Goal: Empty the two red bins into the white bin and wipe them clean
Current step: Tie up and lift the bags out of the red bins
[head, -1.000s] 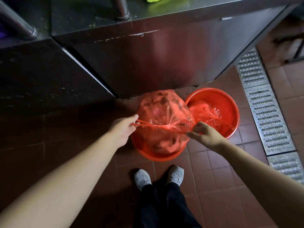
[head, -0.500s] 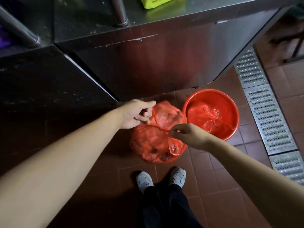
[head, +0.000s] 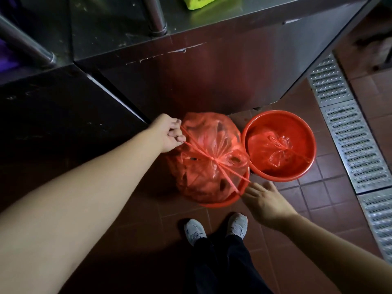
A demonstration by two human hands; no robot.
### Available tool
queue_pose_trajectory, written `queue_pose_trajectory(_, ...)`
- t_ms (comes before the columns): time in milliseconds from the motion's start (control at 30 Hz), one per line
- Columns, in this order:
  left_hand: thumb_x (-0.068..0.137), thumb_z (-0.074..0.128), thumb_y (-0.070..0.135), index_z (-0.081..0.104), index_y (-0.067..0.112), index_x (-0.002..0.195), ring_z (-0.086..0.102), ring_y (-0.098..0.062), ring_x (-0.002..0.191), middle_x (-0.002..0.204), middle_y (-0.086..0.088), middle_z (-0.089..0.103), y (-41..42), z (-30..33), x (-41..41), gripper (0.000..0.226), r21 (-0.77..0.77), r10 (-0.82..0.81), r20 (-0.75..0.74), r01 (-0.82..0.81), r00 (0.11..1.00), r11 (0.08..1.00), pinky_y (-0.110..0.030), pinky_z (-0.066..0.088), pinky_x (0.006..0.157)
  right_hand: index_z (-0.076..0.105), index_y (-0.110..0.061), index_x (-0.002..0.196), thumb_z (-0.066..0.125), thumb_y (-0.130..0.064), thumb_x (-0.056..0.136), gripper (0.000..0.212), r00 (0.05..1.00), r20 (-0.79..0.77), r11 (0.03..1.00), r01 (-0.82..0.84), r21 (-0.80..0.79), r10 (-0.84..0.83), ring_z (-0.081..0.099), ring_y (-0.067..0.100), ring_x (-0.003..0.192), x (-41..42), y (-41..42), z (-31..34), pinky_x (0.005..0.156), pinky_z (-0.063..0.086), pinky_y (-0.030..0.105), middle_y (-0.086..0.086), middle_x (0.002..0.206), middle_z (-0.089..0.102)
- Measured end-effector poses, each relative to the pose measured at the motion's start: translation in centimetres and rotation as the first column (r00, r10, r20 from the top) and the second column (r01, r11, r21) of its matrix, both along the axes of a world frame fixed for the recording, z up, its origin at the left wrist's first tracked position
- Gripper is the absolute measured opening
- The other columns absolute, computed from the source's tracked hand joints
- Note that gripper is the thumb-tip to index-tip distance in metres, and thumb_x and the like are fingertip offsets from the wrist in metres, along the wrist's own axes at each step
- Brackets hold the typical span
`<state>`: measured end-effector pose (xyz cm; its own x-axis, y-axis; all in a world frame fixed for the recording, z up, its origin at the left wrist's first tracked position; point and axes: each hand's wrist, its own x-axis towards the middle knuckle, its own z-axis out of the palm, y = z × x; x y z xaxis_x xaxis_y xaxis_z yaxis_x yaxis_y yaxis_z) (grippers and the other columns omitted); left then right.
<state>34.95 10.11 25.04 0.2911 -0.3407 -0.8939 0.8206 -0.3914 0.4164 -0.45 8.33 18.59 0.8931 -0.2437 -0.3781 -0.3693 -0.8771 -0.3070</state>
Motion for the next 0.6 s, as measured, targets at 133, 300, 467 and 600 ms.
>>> queue_pose_trajectory(133,0.093,0.037,0.011,0.047,0.014,0.068,0.016,-0.010,0.037,0.045,0.009,0.026,1.6,-1.8,-0.4,0.027,-0.012,0.059,0.028,-0.058,0.998,0.998,-0.025,0.023,0.050,0.062,-0.028,0.090,0.034,-0.038,0.099,0.032,0.997,0.076,0.999,-0.007,-0.033,0.009,0.054,0.014,0.095,1.0,-1.7,-0.1,0.082,0.030,0.036,-0.012,0.093,0.059)
queue_pose_trajectory(300,0.088,0.044,0.012,0.059,0.009,0.078,0.036,-0.011,0.043,0.057,0.002,0.048,2.0,-1.0,-0.7,0.017,-0.070,-0.200,0.060,0.204,0.978,0.976,-0.026,0.033,0.051,0.061,-0.017,0.076,0.046,-0.031,0.090,0.024,0.992,0.073,0.994,0.100,0.048,-0.103,0.054,0.019,0.082,2.0,-2.6,0.8,0.080,0.035,0.038,-0.005,0.078,0.060)
queue_pose_trajectory(467,0.080,0.034,-0.015,0.068,-0.002,0.099,0.070,-0.019,0.083,0.088,-0.013,0.070,2.9,0.1,-2.6,0.041,-0.197,-0.547,0.089,0.553,0.832,0.809,-0.025,0.054,0.066,0.054,-0.007,0.058,0.042,-0.029,0.078,0.032,0.662,-0.021,0.455,0.537,0.710,-0.749,0.042,0.010,0.050,5.8,-3.5,4.5,0.053,0.035,0.022,0.005,0.052,0.050)
queue_pose_trajectory(600,0.091,0.049,-0.013,0.067,-0.005,0.107,0.070,-0.019,0.091,0.096,-0.013,0.070,3.8,0.3,-4.3,0.026,-0.268,-0.629,0.030,0.612,0.777,0.744,-0.022,0.055,0.069,0.068,0.004,0.077,0.040,0.002,0.084,0.030,0.509,-0.300,-0.078,0.411,0.908,-0.807,0.058,0.027,0.061,9.1,-4.1,6.6,0.060,0.052,0.031,0.019,0.074,0.065)
